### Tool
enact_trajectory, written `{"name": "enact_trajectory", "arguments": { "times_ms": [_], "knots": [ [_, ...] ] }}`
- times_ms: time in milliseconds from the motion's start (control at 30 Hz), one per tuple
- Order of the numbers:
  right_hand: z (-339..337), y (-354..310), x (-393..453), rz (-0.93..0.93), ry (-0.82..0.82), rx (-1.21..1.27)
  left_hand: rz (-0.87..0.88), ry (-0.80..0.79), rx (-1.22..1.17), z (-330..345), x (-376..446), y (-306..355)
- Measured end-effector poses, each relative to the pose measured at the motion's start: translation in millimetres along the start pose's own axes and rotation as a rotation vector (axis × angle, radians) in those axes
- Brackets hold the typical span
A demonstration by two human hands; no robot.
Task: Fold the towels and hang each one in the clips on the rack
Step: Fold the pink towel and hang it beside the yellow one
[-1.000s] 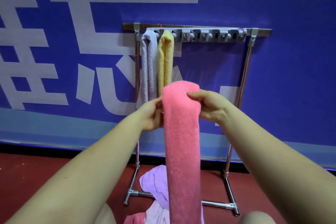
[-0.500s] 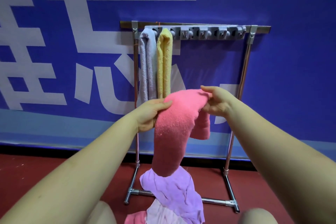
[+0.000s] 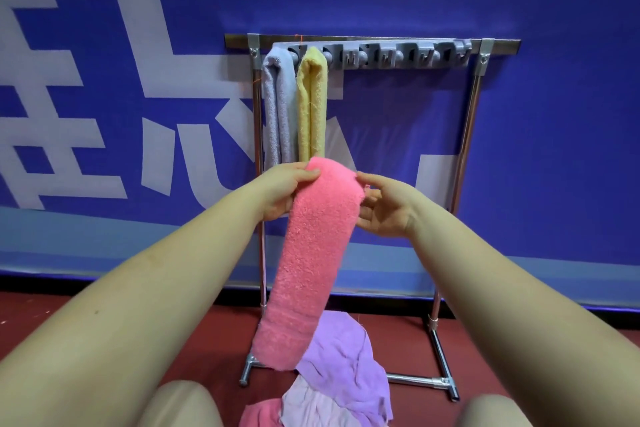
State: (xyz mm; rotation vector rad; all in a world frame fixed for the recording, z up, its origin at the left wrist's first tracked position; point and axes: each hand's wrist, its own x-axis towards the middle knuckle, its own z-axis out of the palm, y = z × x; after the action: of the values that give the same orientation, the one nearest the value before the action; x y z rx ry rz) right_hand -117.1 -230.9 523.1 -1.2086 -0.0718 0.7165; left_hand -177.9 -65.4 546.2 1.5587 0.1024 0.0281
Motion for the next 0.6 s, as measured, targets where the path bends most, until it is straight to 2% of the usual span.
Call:
{"name": "enact_trajectory", "arguments": {
  "times_ms": [100, 233, 333, 400, 467, 533, 600],
  "knots": [
    [10, 0, -1, -0.005, 0.043, -0.122, -0.024, 0.097, -0.112, -2, 1, -2],
    [14, 4, -8, 0.021, 0.061, -0.246, -0.075, 0.138, -0.048, -3, 2, 0],
    [3, -2, -11, -0.159, 0.262, -0.579, -0.077, 0.119, -0.034, -1, 5, 4],
    [-5, -12, -9, -0.339, 0.332, -0.63, -0.08, 0.073, -0.007, 1, 7, 9],
    [-5, -23, -6, -0.42, 0.261, -0.682, -0.088, 0.025, 0.06, 5, 11, 15],
    [-2, -31, -2, -0.422, 0.173, -0.717, -0.099, -0.016, 0.119, 11, 13, 24],
    [2, -37, 0, -0.39, 0.097, -0.635, -0.092, -0.064, 0.171, 18, 16, 34]
  ]
}}
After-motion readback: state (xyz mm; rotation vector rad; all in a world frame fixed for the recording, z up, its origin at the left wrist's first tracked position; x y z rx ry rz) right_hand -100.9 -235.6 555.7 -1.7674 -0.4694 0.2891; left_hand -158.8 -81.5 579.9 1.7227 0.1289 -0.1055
